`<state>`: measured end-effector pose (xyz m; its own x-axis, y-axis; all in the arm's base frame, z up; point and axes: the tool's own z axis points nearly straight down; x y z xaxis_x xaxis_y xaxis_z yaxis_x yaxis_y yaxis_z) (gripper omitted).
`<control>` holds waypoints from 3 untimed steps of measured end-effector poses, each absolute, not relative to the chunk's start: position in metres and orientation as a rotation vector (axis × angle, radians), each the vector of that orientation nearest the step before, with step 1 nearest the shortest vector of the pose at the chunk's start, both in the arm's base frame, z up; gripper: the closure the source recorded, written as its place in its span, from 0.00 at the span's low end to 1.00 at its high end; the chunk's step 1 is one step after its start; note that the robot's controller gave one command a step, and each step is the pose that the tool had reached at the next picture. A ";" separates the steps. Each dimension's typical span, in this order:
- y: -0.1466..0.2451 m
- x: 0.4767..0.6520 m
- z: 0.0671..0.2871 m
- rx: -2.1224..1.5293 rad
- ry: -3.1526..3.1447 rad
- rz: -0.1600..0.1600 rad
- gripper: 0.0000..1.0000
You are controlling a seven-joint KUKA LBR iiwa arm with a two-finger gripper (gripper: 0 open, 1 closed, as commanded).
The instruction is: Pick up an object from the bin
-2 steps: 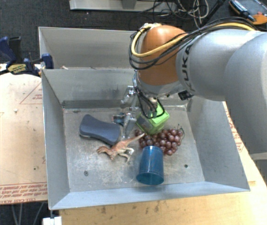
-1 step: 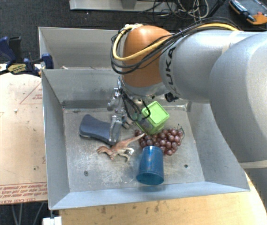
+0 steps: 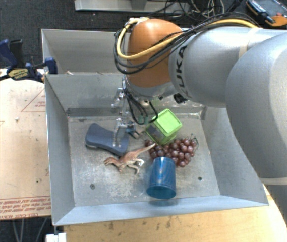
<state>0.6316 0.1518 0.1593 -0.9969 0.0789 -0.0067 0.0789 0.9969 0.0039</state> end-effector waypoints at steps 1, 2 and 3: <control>0.153 0.625 0.093 0.231 3.127 0.005 0.00; 0.154 0.628 0.076 0.236 3.113 0.011 1.00; 0.154 0.628 0.076 0.236 3.113 0.011 1.00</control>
Offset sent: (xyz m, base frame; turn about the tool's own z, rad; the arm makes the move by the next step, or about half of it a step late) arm -0.0091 0.0005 -0.0893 0.0714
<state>0.6281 0.1539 0.0765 -0.9884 0.1506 -0.0195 0.1505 0.9886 0.0083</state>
